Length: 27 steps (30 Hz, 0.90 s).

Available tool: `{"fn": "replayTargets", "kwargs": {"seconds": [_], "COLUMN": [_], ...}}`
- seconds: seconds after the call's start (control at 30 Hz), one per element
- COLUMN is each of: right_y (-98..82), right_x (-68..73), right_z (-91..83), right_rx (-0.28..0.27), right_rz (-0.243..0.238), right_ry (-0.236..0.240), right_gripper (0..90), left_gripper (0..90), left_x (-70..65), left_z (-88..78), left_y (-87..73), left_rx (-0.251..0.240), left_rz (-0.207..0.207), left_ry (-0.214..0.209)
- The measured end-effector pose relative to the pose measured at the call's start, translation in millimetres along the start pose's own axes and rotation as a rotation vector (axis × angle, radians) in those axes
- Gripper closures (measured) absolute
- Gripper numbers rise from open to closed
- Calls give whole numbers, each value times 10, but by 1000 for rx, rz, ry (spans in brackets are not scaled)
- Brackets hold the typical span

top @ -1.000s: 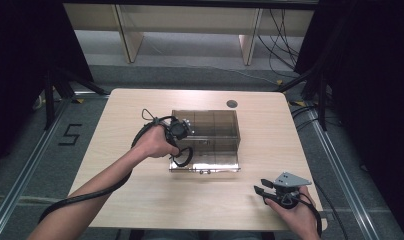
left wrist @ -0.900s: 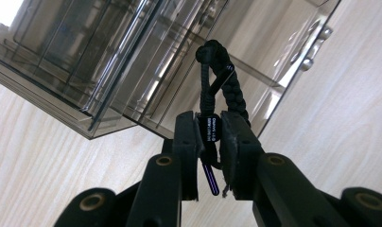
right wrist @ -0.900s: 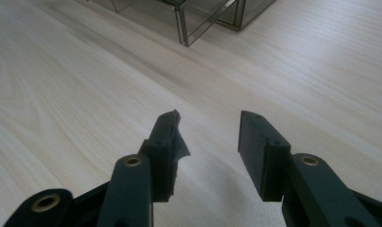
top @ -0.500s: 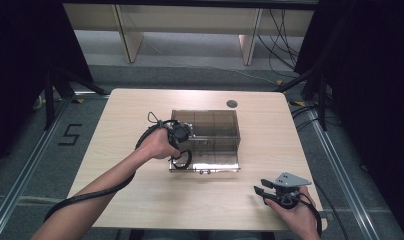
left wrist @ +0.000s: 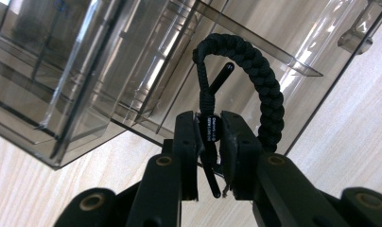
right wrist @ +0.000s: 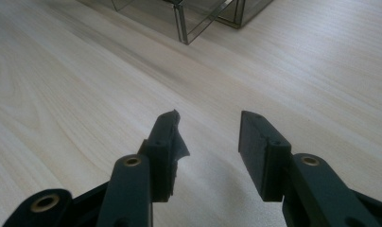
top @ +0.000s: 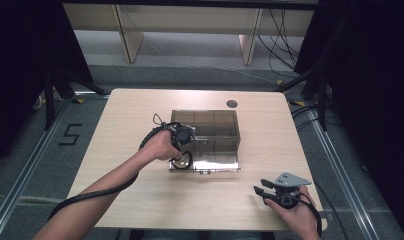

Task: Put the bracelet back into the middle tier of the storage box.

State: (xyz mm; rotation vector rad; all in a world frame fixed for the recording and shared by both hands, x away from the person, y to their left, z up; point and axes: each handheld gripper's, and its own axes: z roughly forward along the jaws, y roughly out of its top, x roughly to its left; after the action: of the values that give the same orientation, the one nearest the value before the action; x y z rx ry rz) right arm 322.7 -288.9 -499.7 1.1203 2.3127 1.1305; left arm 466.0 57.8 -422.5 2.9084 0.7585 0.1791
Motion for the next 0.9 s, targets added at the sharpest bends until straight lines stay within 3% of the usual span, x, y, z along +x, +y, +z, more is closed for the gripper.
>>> {"fn": "replayTargets", "kwargs": {"seconds": [0.47,0.6,0.63,0.9], "right_y": [-5,-9,-11,-15], "right_x": [-4,9,32,23], "right_z": [7,2,-2,12], "right_rx": [0,12,19,16], "right_rz": [-6,17,44,32], "right_ry": [-6,-5,-2,6], "right_gripper": [586,585,585,583], "left_gripper": [768,768,768,767], "left_x": [-63,-72,-70,-71], "left_z": [117,169,175,216], "left_y": [26,32,33,22], "left_rx": [22,28,32,20], "left_rz": [33,40,44,53], "left_ry": [1,-1,-2,-7]}}
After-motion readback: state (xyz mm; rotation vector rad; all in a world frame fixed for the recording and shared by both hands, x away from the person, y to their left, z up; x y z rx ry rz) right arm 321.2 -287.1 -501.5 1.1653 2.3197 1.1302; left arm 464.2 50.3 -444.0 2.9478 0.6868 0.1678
